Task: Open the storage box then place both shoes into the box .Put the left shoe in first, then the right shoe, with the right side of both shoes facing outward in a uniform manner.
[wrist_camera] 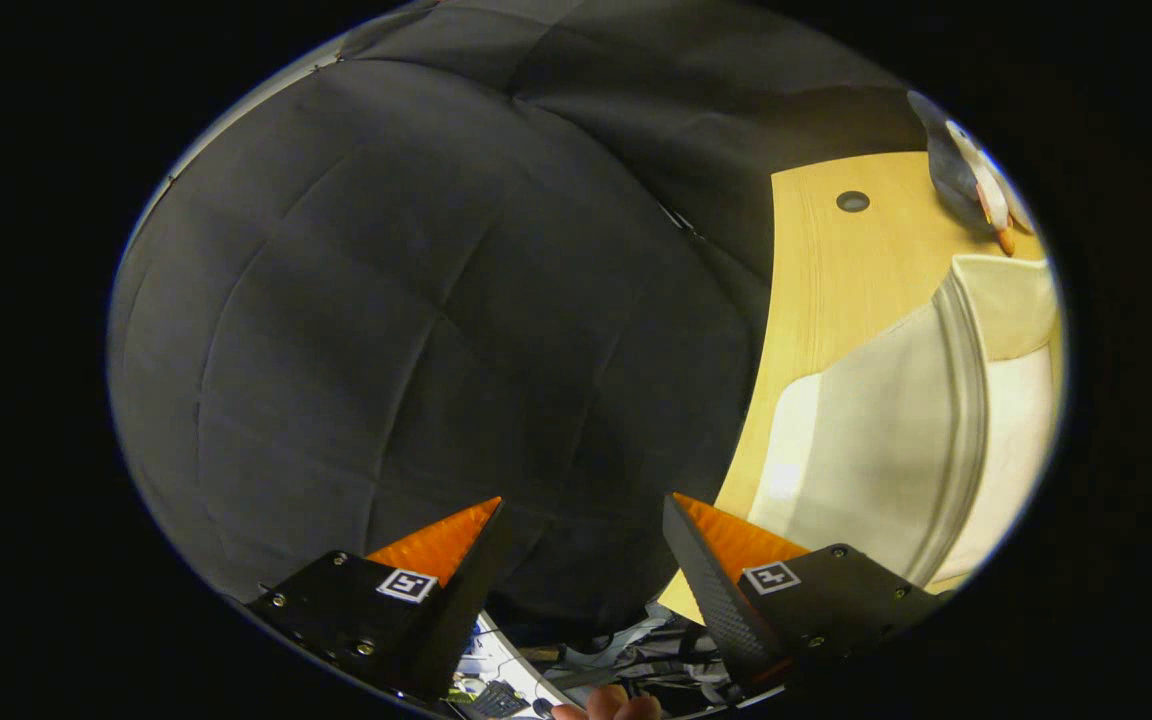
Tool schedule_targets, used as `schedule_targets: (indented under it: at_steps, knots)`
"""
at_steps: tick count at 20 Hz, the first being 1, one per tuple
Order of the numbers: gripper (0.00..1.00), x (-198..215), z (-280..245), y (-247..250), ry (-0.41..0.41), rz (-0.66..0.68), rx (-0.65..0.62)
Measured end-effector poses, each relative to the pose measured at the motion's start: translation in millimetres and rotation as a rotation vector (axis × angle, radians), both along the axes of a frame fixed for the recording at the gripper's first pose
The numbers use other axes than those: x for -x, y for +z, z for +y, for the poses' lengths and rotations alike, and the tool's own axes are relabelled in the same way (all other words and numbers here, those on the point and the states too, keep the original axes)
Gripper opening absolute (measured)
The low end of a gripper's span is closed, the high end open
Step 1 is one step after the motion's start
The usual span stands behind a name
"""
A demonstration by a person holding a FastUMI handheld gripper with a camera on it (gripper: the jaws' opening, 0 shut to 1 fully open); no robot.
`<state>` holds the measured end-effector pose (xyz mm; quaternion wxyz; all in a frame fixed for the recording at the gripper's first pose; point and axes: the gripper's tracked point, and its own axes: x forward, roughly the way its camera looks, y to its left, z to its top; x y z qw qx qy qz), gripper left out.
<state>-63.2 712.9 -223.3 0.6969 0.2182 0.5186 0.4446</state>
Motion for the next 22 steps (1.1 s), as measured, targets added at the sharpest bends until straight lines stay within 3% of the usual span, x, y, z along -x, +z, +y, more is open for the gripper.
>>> schedule_targets:
  at_steps: [9,13,22]
  knots:
    - [0.96,-1.7,-128.1,50.1,0.041,-0.097,-0.007]
    - [0.95,-48.1,-197.7,40.5,-0.057,-0.24,0.047]
    - [0.96,-108.4,-349.5,17.4,-0.255,-0.374,0.177]
